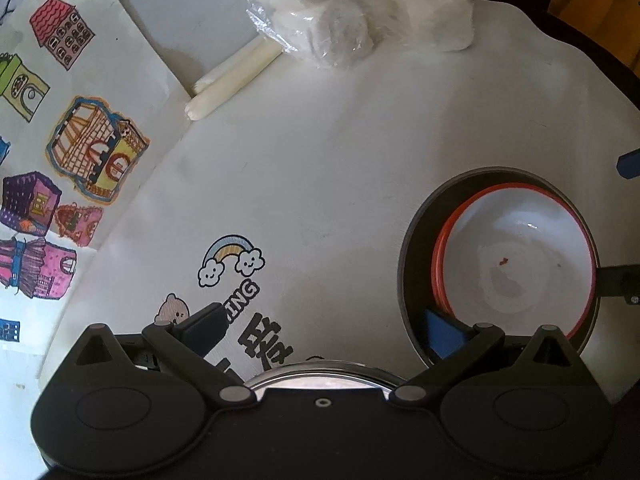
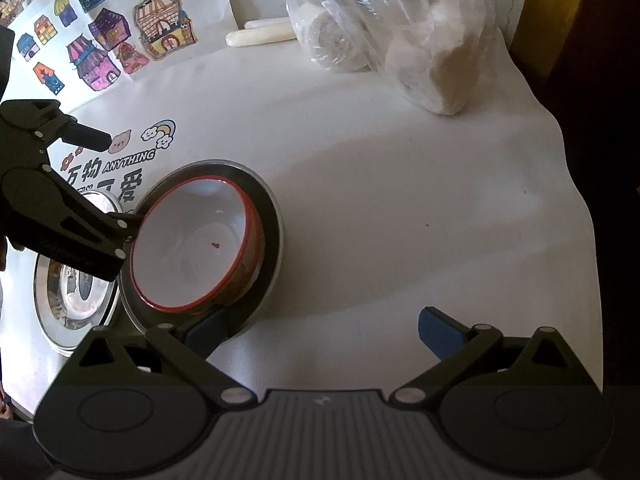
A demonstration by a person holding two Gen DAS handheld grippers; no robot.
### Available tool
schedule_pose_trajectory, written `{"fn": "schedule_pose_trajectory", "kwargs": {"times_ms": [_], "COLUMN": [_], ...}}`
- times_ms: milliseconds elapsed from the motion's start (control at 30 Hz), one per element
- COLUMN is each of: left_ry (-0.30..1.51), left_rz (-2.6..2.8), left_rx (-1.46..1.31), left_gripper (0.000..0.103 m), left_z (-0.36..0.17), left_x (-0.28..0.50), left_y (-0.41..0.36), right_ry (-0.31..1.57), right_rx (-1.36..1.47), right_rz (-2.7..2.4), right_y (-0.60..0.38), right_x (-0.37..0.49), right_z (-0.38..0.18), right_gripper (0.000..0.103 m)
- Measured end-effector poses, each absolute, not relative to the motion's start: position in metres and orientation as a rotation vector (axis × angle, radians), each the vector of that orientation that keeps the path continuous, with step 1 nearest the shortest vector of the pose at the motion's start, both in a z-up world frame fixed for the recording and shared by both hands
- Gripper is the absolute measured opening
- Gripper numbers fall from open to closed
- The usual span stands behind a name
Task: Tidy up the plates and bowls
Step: 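Close both tools on the steel bowl rim and lift it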
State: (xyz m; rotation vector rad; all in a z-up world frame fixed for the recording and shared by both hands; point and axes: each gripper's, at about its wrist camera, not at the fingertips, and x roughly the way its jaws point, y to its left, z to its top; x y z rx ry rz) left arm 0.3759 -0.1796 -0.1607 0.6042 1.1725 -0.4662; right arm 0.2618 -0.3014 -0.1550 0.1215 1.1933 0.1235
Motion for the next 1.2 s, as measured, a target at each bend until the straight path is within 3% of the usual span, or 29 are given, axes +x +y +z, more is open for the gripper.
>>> {"fn": "schedule_pose_trajectory", "kwargs": {"times_ms": [267, 567, 667, 833, 867, 1033, 1133, 1200], "left_ry": [1.186, 1.207, 1.221, 1.227, 1.227, 1.236, 1.248, 1.254], "left_rz": [-0.431, -0.469, -0.485, -0.535, -0.543, -0.563, -0.587, -0.595], "left_rx": [0.586, 0.512, 0.473, 0.428, 0.420, 0.381, 0.353, 0.334], "left_gripper": [0.101, 0.083, 0.074, 0.049, 0.046, 0.029, 0.014, 0.011], "left_z": [-0.1605, -0.1574, -0.1576, -0.1568, -0.1570, -0.1575, -0.1587, -0.1599], "left_x": [0.3751, 0.3737, 0.3733, 0.3703, 0.3694, 0.3674, 0.3670, 0.3672], "left_y": [-0.1796, -0.1765, -0.1750, -0.1749, -0.1755, -0.1766, -0.1773, -0.1771], "right_ry": [1.191, 1.179, 1.175, 1.180, 1.184, 1.204, 1.212, 1.214], "right_rx": [0.153, 0.194, 0.213, 0.248, 0.266, 0.344, 0.366, 0.373], "right_rz": [0.148, 0.198, 0.216, 0.244, 0.255, 0.270, 0.273, 0.274], "right_y": [-0.3023, -0.3002, -0.2999, -0.2995, -0.2999, -0.3035, -0.3043, -0.3049], "right_x": [0.2607, 0.2591, 0.2592, 0.2603, 0.2611, 0.2637, 0.2650, 0.2651], "right_z": [-0.1527, -0.1511, -0.1520, -0.1546, -0.1555, -0.1579, -0.1585, -0.1588], "right_gripper": [0.092, 0.068, 0.058, 0.044, 0.038, 0.024, 0.022, 0.022]}}
